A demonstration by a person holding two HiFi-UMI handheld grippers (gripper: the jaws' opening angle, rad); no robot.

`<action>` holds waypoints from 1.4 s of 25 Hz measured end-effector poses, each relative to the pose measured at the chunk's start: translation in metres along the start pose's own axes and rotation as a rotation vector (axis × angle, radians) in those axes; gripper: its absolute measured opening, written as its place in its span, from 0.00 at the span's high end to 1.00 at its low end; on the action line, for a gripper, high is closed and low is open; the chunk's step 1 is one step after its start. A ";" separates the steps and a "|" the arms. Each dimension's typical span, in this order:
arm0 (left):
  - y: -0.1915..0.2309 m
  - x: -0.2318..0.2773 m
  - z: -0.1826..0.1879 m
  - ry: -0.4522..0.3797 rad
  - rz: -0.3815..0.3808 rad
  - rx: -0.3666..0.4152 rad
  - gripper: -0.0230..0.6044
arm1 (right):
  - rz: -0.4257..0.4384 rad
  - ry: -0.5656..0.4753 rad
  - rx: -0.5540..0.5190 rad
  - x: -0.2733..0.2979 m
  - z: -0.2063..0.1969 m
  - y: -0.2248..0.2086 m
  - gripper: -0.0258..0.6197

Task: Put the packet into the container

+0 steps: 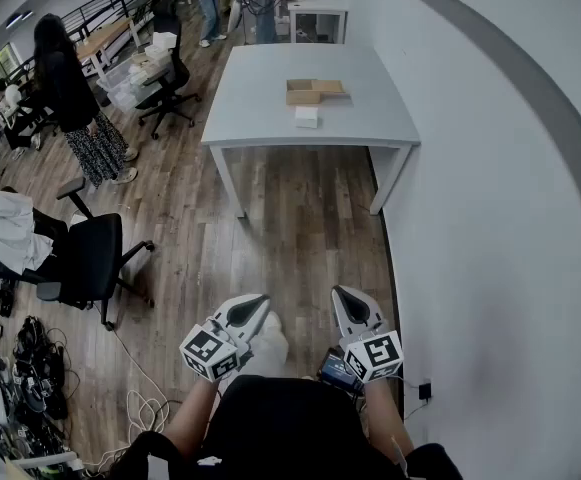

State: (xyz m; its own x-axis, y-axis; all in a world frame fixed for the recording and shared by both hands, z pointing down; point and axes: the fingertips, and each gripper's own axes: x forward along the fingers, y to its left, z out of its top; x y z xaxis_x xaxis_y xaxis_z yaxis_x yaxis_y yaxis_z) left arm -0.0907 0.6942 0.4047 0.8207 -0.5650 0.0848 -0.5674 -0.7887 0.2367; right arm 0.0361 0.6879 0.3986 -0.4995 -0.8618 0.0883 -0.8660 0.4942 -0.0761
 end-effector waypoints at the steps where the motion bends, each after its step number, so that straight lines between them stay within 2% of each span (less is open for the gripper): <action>1: 0.009 0.005 -0.001 0.002 0.003 -0.007 0.96 | 0.003 0.003 -0.003 0.010 -0.001 -0.003 0.93; 6: 0.058 0.040 0.004 0.024 -0.016 -0.021 0.96 | 0.008 0.017 -0.010 0.070 0.003 -0.027 0.93; 15: 0.170 0.106 0.055 0.004 -0.028 -0.012 0.96 | -0.016 -0.008 0.006 0.191 0.029 -0.078 0.93; 20: 0.228 0.124 0.071 0.006 -0.003 -0.022 0.96 | -0.026 -0.011 0.004 0.245 0.040 -0.093 0.93; 25: 0.271 0.148 0.080 0.003 -0.013 -0.030 0.96 | -0.036 -0.007 -0.007 0.292 0.046 -0.110 0.93; 31: 0.293 0.191 0.087 0.009 -0.045 -0.036 0.96 | -0.036 0.004 -0.017 0.329 0.054 -0.144 0.93; 35: 0.322 0.219 0.086 0.024 -0.038 -0.040 0.96 | -0.027 0.001 -0.009 0.364 0.051 -0.171 0.93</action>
State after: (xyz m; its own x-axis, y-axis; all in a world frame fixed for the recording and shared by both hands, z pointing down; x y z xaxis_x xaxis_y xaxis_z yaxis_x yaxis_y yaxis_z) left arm -0.0995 0.2952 0.4163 0.8432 -0.5286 0.0980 -0.5332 -0.7989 0.2782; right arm 0.0033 0.2841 0.3930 -0.4759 -0.8747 0.0913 -0.8794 0.4716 -0.0650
